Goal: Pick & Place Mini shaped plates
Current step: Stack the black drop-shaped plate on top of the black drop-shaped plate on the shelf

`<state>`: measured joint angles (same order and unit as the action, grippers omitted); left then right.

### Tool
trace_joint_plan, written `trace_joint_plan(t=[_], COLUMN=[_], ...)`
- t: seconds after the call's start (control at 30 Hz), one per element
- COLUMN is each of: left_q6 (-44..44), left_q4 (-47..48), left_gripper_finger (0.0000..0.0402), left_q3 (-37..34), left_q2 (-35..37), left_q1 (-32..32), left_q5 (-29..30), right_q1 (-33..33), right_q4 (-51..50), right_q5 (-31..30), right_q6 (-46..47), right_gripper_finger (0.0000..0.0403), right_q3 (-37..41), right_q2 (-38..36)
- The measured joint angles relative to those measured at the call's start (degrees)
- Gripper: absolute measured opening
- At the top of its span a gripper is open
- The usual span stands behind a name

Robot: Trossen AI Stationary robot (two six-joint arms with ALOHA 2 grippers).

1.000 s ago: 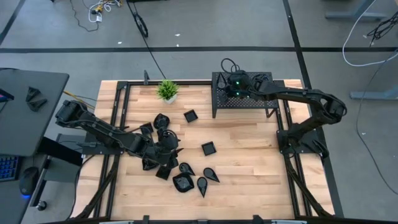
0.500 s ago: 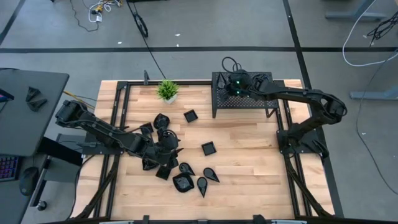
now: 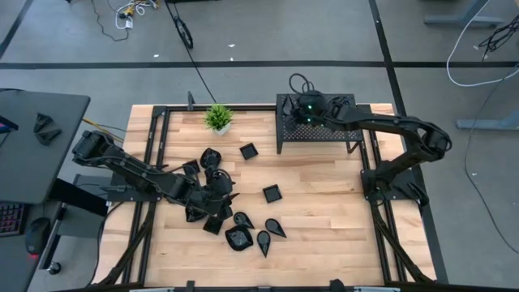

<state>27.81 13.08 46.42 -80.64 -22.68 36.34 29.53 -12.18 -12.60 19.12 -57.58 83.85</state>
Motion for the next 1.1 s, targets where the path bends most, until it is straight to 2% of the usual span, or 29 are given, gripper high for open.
trace_joint_plan(t=[0.33, 0.77, 0.97, 1.1], left_q6=[0.00, -0.29, -0.64, -0.63], left_q4=[0.00, -0.07, -0.36, -0.37], left_gripper_finger=[0.0193, 0.0193, 0.0193, 0.0193], left_q3=[-0.01, -0.01, -0.01, -0.01], left_q2=[0.00, 0.00, 0.00, 0.00], left_q1=[0.00, 0.00, 0.00, 0.00], left_q5=[0.00, 0.02, 0.02, 0.02], right_q1=[-3.42, -4.07, -3.71, -2.94], right_q4=[2.67, 6.76, 8.29, 7.84], right_q5=[0.81, 1.51, -1.82, -1.99], right_q6=[-1.64, -1.30, -1.14, -1.07], right_gripper_finger=[0.0009, 0.0009, 0.0009, 0.0009], right_q3=[0.00, 0.00, 0.00, 0.00], right_q2=[-1.32, 3.18, 4.38, 4.42])
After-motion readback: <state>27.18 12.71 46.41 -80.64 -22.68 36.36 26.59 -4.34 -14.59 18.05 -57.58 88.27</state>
